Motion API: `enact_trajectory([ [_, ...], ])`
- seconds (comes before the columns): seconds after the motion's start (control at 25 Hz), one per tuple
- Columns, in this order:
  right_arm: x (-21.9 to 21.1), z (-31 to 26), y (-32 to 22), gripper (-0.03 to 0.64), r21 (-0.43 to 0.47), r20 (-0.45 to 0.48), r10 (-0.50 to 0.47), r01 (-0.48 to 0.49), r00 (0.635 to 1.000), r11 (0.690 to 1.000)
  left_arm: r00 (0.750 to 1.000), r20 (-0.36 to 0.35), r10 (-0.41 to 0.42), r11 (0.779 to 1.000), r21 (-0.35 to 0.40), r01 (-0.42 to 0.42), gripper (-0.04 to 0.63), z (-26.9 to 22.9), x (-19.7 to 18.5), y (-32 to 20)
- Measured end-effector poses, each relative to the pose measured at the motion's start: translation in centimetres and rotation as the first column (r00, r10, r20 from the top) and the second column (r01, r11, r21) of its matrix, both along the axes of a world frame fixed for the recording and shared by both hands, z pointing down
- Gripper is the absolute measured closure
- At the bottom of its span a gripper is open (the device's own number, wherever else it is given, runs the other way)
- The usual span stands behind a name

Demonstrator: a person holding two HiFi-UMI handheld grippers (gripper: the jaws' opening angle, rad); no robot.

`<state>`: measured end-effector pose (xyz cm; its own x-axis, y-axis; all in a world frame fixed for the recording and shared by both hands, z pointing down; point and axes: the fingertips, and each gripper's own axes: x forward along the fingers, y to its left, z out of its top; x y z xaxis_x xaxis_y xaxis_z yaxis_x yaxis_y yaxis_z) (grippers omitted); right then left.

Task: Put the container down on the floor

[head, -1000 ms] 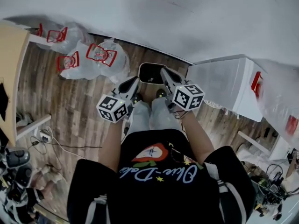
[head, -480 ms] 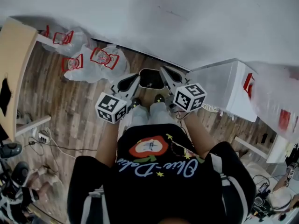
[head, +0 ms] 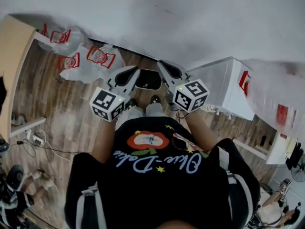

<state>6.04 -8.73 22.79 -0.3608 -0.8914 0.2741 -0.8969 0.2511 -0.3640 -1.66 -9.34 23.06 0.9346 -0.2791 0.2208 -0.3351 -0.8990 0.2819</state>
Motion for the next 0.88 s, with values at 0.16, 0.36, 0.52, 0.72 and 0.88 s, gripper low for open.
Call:
enact_trajectory([
  [0.16,-0.1,-2.0,0.1,0.617,0.032,0.040,0.009,-0.010,0.999,0.999,1.000,-0.026,-0.005,1.000,0.014,0.005,0.586,-1.8,0.2,0.1],
  [0.36,-0.5,-4.1,-0.2,0.617,0.083,0.077,0.008,-0.014,0.997,0.996,0.999,-0.041,-0.015,1.000,0.015,0.016,0.586,-2.5,0.1,-0.4],
  [0.52,-0.4,-4.1,0.0,0.617,0.089,0.051,0.010,-0.014,0.999,0.996,1.000,-0.004,0.002,0.999,0.048,-0.002,0.586,-2.5,0.5,-0.3],
  [0.72,0.2,-3.8,0.5,0.617,0.076,0.072,0.039,-0.044,0.997,0.996,1.000,-0.020,0.010,1.000,0.025,-0.010,0.586,-2.6,0.8,0.0],
  [0.88,0.5,-3.8,0.7,0.617,0.076,0.063,0.045,-0.049,0.997,0.996,1.000,-0.017,0.017,1.000,0.021,-0.016,0.586,-2.6,1.0,0.3],
])
